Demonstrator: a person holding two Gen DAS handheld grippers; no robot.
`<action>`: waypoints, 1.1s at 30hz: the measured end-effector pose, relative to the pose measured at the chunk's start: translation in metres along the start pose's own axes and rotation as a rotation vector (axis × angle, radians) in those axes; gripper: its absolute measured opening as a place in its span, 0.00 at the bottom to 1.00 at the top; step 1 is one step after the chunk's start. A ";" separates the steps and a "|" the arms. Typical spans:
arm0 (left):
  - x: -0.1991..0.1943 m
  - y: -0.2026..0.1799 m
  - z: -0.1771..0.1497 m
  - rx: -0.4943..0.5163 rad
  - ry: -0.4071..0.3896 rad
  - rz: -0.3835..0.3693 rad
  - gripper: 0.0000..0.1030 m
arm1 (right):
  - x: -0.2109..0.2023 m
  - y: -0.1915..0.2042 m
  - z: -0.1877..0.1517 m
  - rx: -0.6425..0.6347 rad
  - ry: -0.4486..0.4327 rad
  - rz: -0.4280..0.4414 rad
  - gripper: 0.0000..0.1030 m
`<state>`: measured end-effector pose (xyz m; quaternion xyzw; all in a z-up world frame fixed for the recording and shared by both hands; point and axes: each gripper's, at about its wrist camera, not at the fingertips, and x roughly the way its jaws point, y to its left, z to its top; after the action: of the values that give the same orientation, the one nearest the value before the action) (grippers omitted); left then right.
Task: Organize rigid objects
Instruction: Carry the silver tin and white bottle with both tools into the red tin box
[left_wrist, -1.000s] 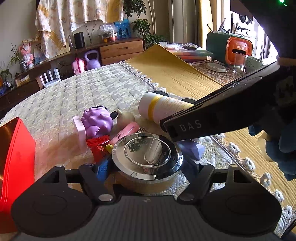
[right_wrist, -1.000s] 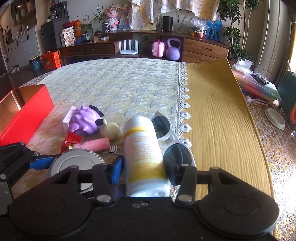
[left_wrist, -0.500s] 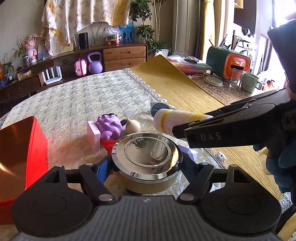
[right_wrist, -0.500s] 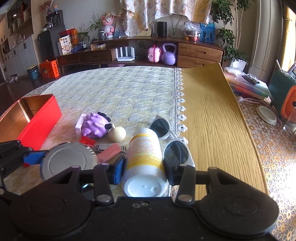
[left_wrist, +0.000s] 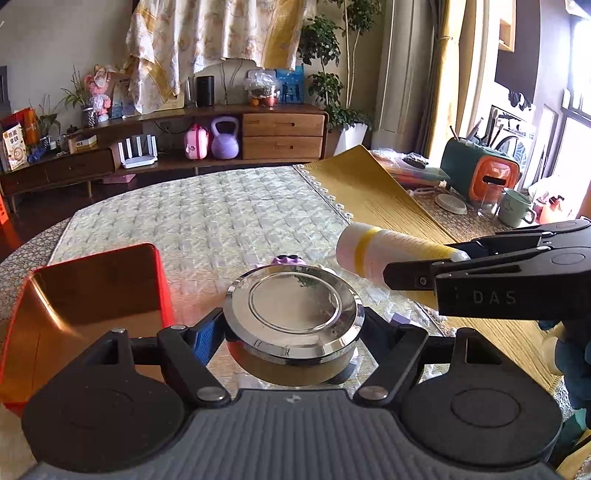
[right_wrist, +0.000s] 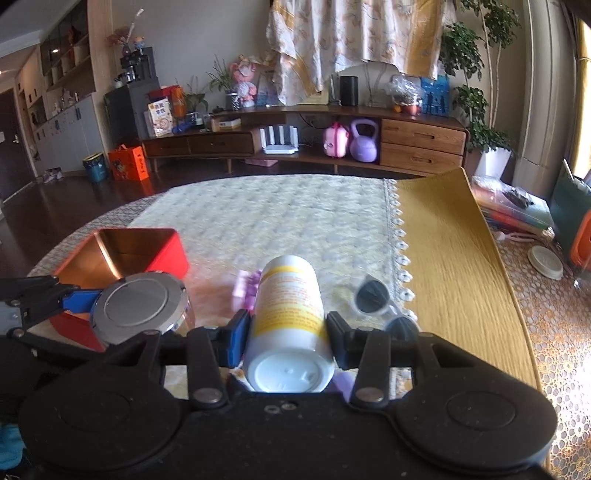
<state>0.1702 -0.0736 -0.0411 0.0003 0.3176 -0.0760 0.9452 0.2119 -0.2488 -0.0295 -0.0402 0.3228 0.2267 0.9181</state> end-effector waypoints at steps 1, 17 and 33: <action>-0.004 0.005 0.001 -0.002 -0.006 0.011 0.75 | -0.001 0.005 0.002 -0.003 -0.004 0.009 0.43; -0.028 0.114 0.018 -0.108 -0.006 0.163 0.75 | 0.015 0.095 0.030 -0.111 -0.023 0.135 0.43; 0.025 0.196 0.011 -0.183 0.091 0.268 0.75 | 0.083 0.169 0.037 -0.240 0.029 0.126 0.43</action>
<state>0.2243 0.1164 -0.0568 -0.0399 0.3627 0.0801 0.9276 0.2159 -0.0571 -0.0386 -0.1326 0.3086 0.3201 0.8858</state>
